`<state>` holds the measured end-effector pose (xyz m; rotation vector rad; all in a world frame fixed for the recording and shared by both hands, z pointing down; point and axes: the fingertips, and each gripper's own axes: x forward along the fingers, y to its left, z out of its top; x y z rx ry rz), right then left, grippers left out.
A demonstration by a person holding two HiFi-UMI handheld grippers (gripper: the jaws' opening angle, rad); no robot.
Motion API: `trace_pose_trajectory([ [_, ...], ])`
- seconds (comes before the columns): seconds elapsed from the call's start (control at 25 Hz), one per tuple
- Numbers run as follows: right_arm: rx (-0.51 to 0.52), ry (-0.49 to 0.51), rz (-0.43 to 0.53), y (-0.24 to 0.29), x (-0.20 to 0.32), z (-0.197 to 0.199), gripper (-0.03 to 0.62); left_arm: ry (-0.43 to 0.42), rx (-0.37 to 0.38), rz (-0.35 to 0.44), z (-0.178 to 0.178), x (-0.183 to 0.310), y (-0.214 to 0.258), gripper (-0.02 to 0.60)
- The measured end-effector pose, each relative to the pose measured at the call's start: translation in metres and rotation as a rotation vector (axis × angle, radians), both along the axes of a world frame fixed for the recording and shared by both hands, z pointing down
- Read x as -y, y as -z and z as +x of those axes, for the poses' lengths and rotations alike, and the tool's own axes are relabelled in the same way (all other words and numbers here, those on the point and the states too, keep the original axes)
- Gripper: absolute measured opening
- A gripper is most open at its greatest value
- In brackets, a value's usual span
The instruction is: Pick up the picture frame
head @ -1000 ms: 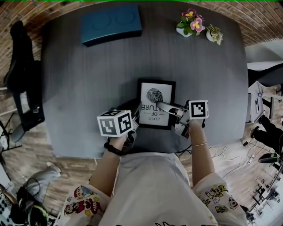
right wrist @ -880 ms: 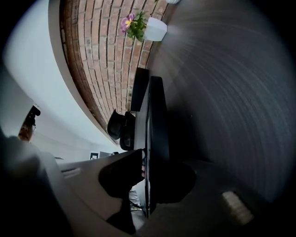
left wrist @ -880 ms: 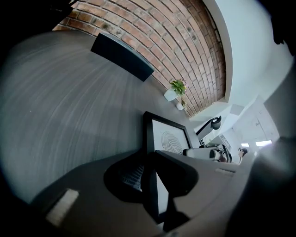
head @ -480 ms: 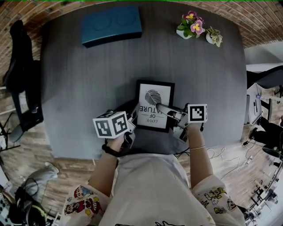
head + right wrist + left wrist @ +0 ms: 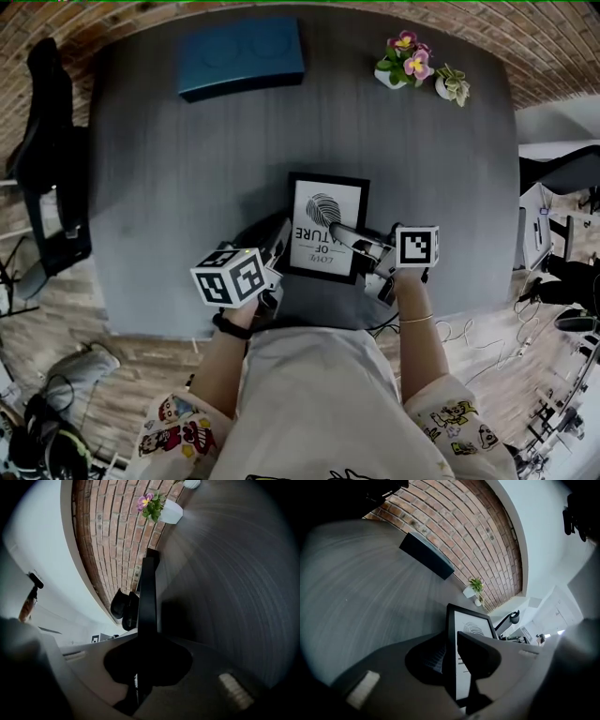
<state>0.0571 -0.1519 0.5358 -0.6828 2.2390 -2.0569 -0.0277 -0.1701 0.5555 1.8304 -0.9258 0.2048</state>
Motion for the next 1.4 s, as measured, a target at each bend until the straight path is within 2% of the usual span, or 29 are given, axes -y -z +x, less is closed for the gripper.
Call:
trace_pose_trajectory([
  [0.24, 0.000, 0.003, 0.052, 0.021, 0.003, -0.003, 0.012, 0.030, -0.007, 0.084, -0.008, 0.004, 0.025, 0.086],
  [0.56, -0.015, 0.007, 0.160, 0.054, 0.008, -0.006, 0.012, 0.030, 0.029, 0.233, -0.016, 0.009, 0.068, 0.084],
  [0.76, -0.145, 0.007, 0.287, 0.071, 0.008, 0.011, 0.012, 0.028, 0.063, 0.330, -0.020, 0.003, 0.098, 0.081],
  [1.08, -0.194, -0.069, 0.477, 0.131, -0.004, 0.021, 0.012, 0.018, 0.132, 0.480, -0.024, -0.014, 0.145, 0.078],
  [1.4, -0.381, -0.091, 0.707, 0.180, -0.024, 0.032, 0.012, -0.012, 0.238, 0.631, -0.021, -0.037, 0.187, 0.074],
])
